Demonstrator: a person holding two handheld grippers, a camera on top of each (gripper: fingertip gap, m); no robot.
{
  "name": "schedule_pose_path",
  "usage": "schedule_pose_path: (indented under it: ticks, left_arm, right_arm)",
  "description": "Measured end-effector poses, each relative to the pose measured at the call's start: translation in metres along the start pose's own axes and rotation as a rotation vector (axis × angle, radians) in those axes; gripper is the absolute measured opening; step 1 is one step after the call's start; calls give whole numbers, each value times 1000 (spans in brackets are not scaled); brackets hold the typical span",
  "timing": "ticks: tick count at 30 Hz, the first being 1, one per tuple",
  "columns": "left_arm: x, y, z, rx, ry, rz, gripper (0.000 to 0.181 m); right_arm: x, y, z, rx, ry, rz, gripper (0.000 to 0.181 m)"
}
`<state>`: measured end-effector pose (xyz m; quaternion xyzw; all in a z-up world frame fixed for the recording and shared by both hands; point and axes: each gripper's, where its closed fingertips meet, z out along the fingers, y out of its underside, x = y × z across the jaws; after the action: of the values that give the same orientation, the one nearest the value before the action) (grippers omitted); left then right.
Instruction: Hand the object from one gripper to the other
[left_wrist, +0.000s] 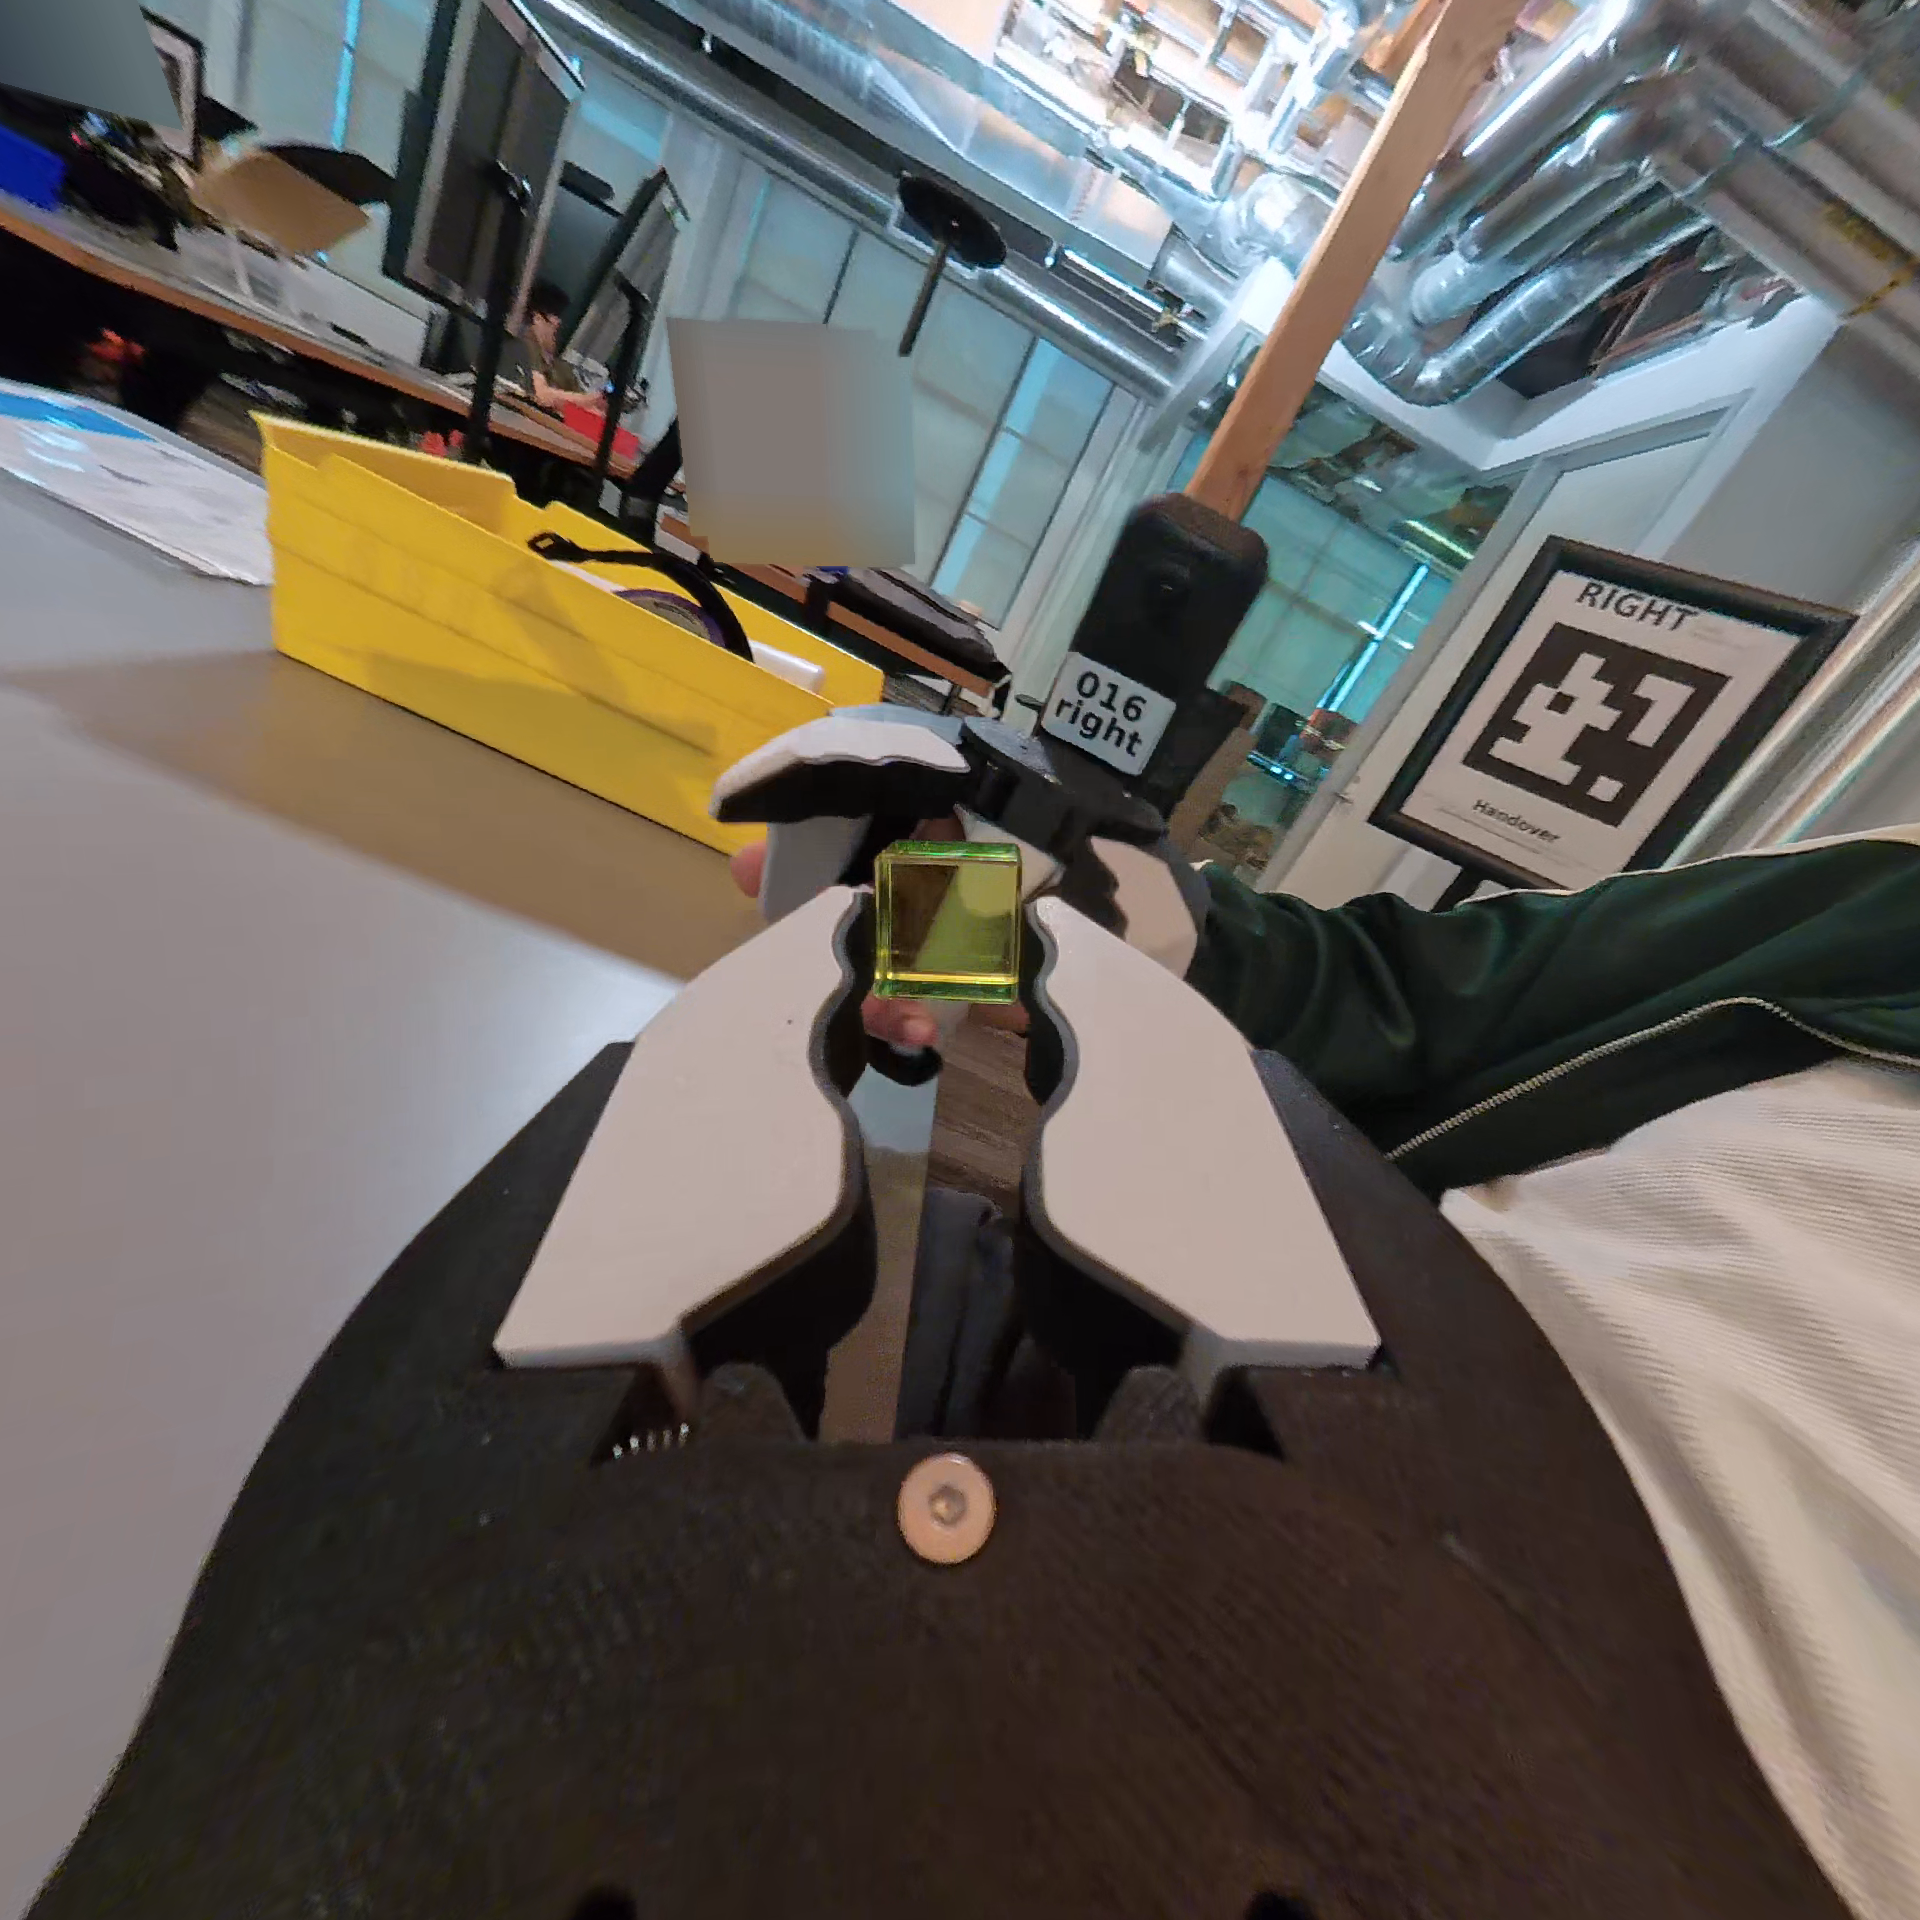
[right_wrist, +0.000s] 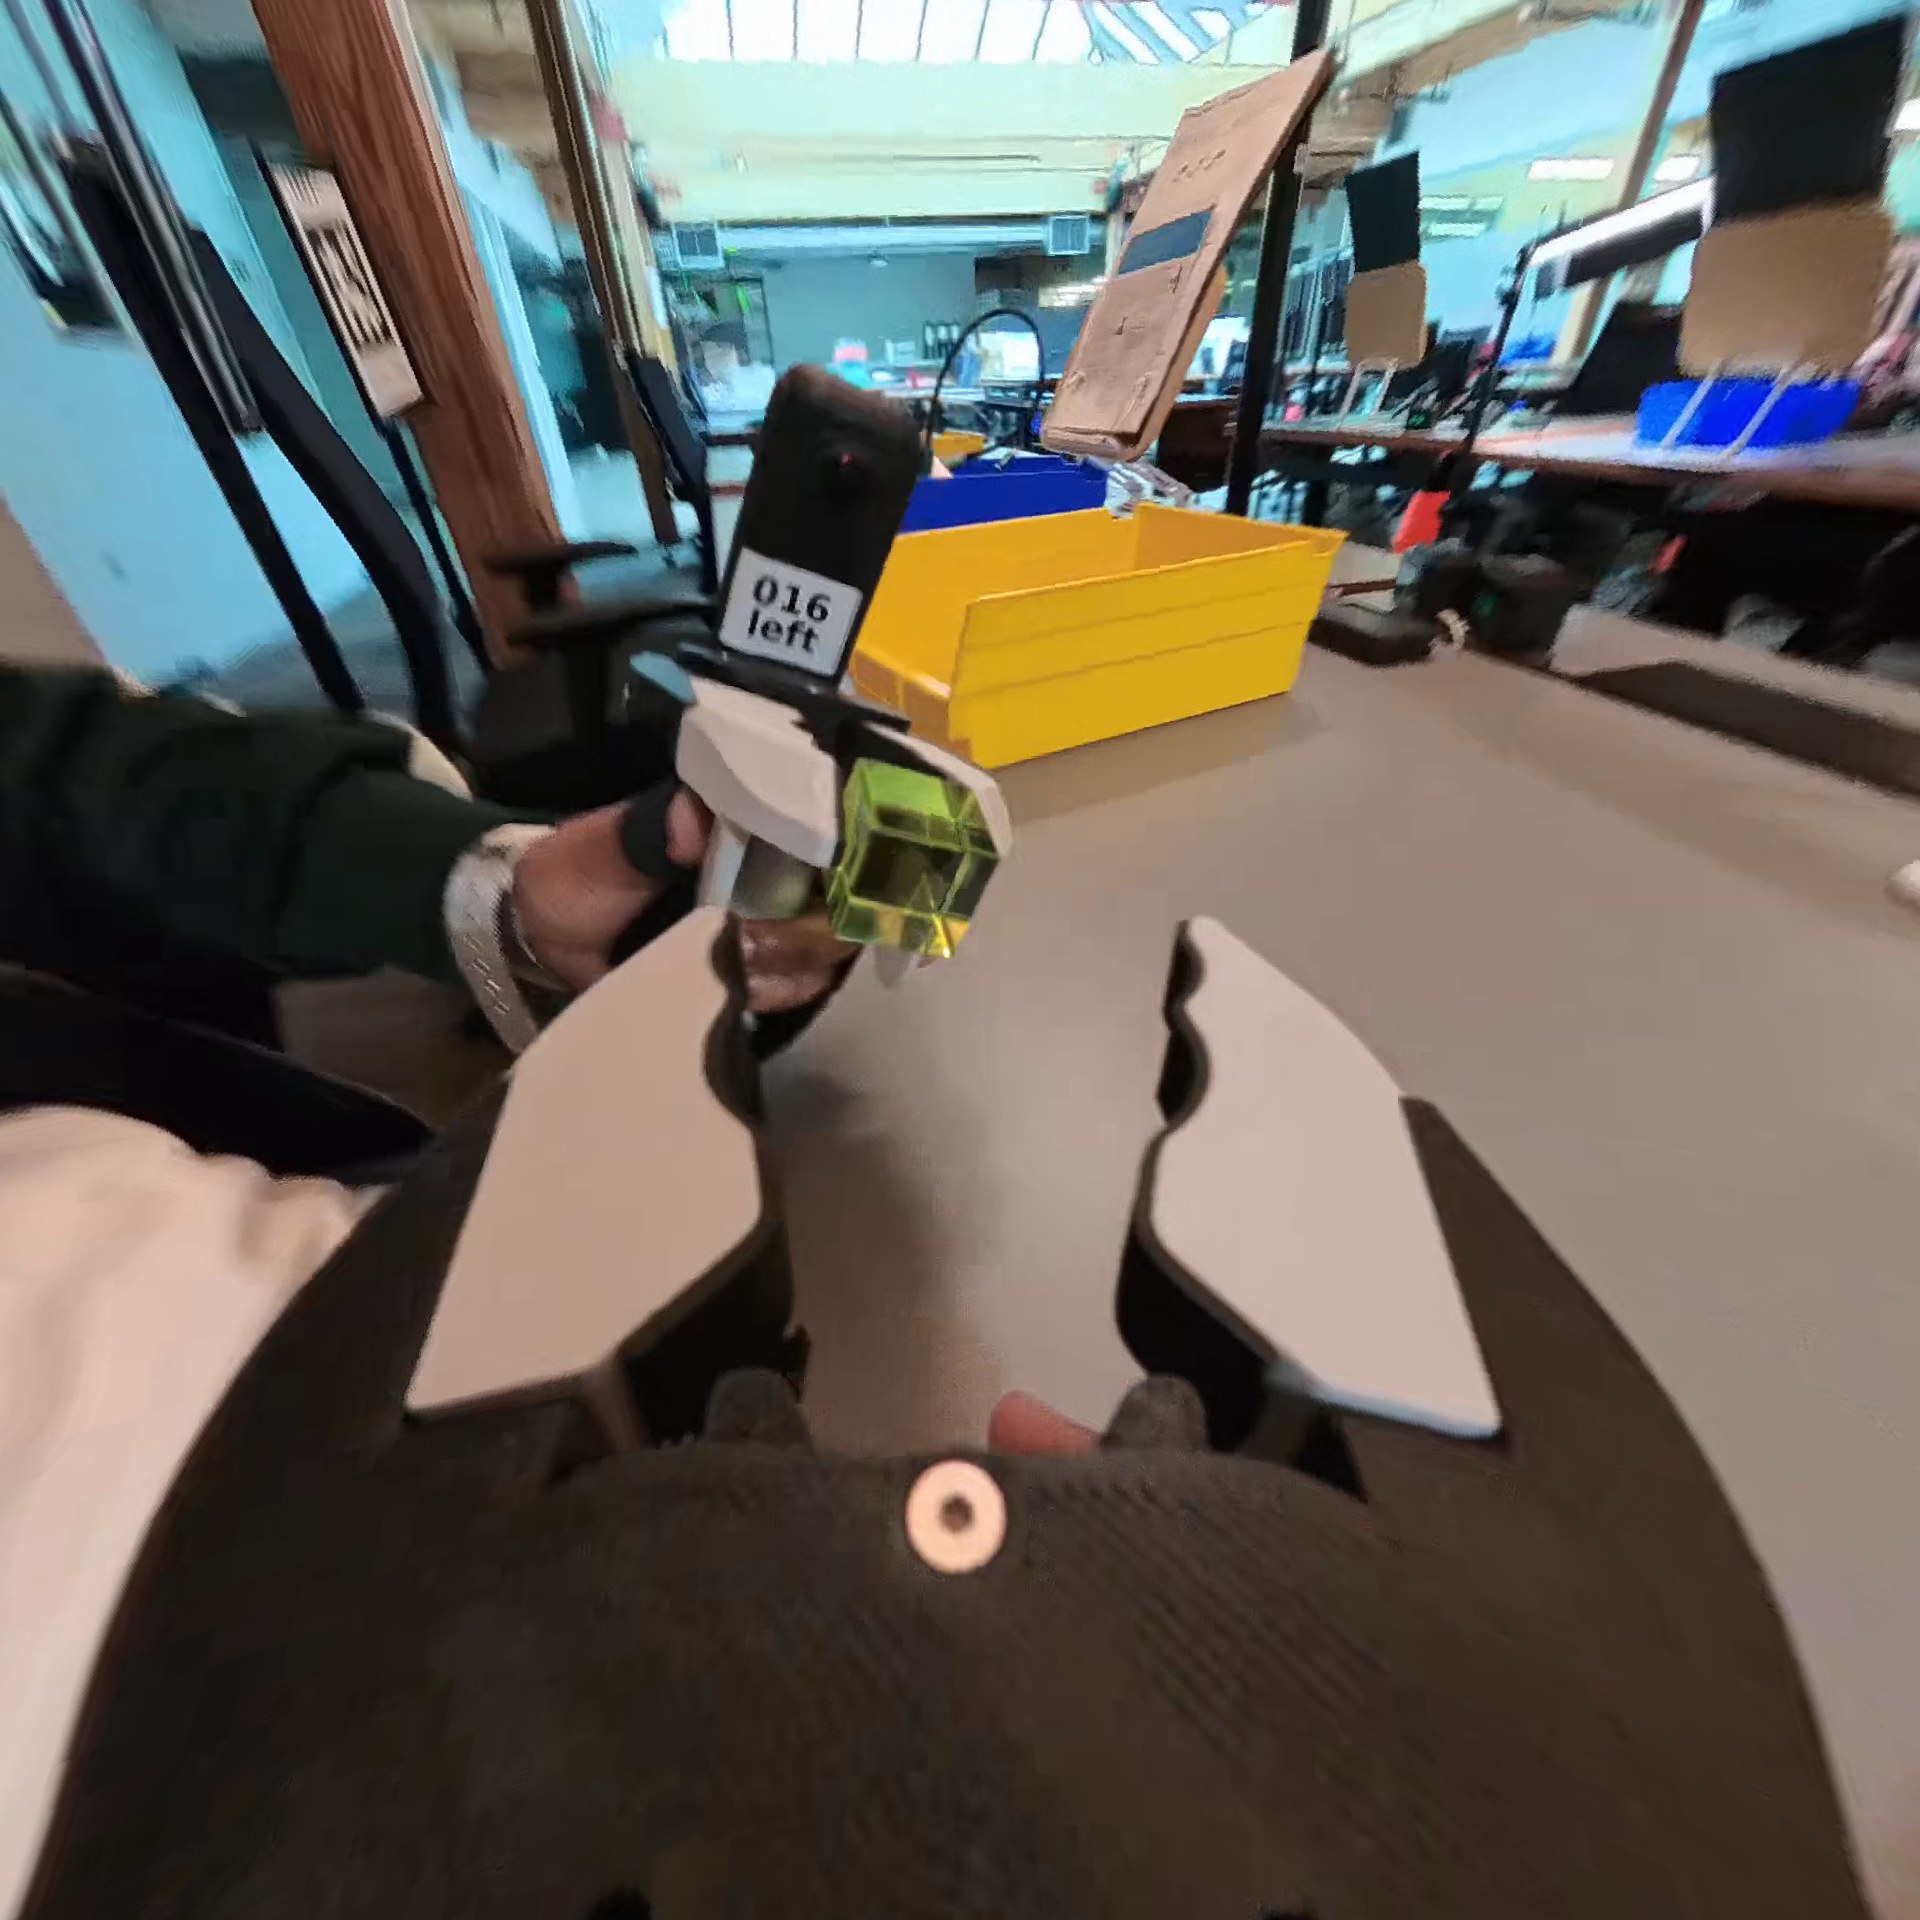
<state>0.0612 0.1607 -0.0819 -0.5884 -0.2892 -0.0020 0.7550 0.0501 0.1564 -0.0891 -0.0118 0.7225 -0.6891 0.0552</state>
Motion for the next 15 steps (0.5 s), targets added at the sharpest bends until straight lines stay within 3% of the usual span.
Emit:
schedule_pose_path:
  ticks: [3, 9, 15]
  left_arm:
    - [1, -2, 0, 28, -11, 34, 24]
    - [7, 1, 8, 63, 0, 11, 24]
    - [7, 2, 8, 52, -13, 95, 24]
  right_arm:
    - [0, -5, -5, 43, -57, 157, 51]
    - [-8, -14, -6, 104, -110, 211, 29]
    - [-10, -13, -6, 86, -124, 218, 26]
